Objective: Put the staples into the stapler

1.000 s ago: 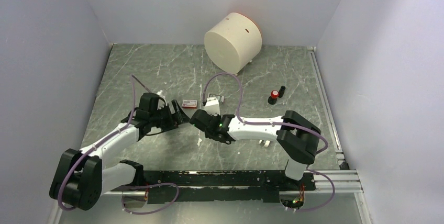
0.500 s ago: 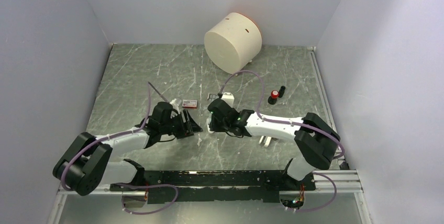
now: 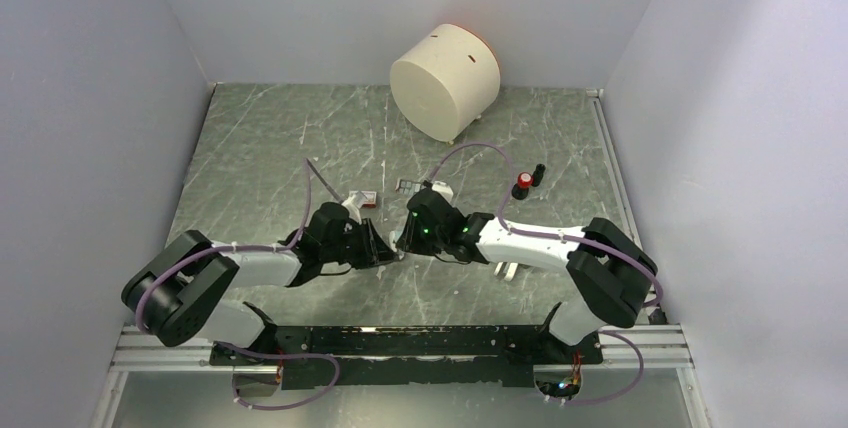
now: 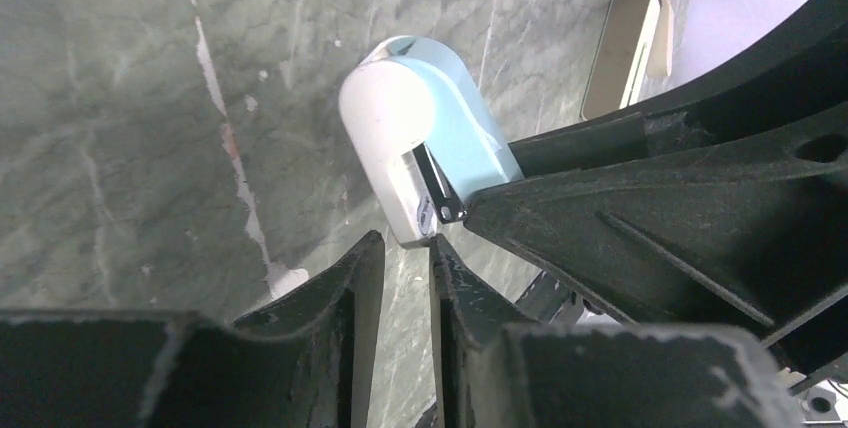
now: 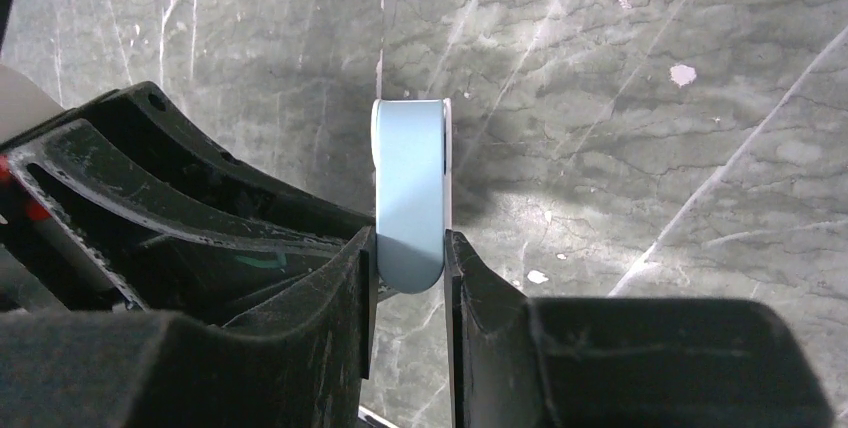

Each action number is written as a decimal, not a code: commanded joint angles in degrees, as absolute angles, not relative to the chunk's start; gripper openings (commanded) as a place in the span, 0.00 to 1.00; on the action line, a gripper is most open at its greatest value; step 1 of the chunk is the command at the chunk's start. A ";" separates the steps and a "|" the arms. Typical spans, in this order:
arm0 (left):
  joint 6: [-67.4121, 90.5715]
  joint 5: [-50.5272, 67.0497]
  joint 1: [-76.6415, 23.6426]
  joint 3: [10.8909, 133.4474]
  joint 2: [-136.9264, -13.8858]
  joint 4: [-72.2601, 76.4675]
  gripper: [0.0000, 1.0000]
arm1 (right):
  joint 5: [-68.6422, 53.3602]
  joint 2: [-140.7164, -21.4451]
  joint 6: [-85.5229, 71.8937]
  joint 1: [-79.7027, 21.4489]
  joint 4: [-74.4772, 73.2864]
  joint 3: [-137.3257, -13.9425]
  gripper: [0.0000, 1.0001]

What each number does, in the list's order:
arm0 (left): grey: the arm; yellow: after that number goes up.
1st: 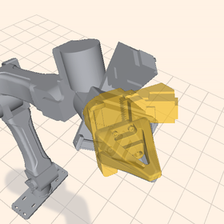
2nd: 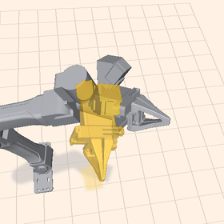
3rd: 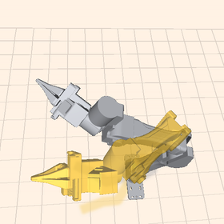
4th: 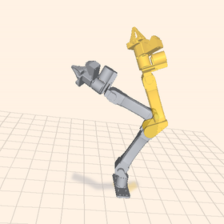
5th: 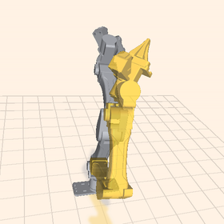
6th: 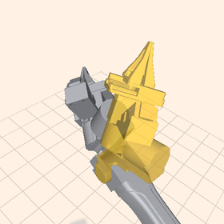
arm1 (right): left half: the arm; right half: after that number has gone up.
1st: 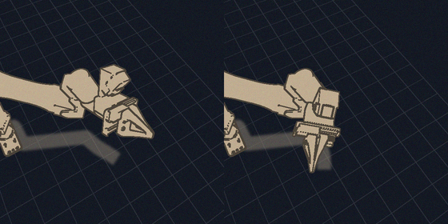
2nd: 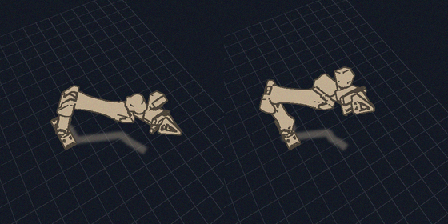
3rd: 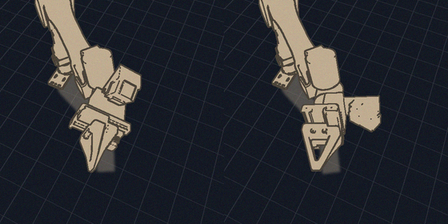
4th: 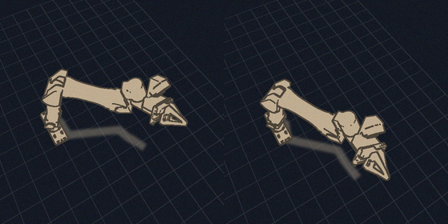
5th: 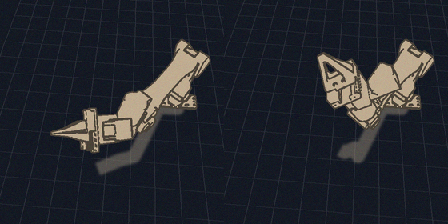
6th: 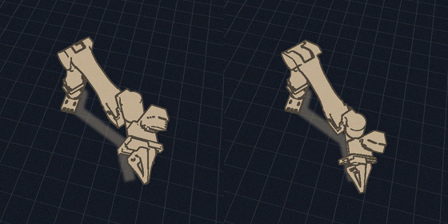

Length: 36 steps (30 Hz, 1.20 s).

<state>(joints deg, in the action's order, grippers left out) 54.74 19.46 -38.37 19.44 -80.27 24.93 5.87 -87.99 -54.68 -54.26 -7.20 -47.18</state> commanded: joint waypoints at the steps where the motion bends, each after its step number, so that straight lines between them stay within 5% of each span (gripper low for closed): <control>1: 53.89 16.85 -39.93 20.22 -81.38 28.16 0.26 | 4.58 -86.31 -55.66 -53.75 -5.00 -46.92 0.17; 9: 51.44 13.80 -40.47 21.18 -83.36 23.76 0.05 | 4.61 -86.30 -53.27 -53.53 -8.30 -48.55 0.17; 36: 49.75 16.58 -41.51 19.59 -88.81 24.27 0.05 | 4.80 -98.76 -35.24 -46.89 -24.64 -67.11 0.32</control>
<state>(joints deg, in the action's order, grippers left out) 52.29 16.97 -40.77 20.69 -87.26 28.23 4.16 -96.90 -38.30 -47.86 -24.08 -64.42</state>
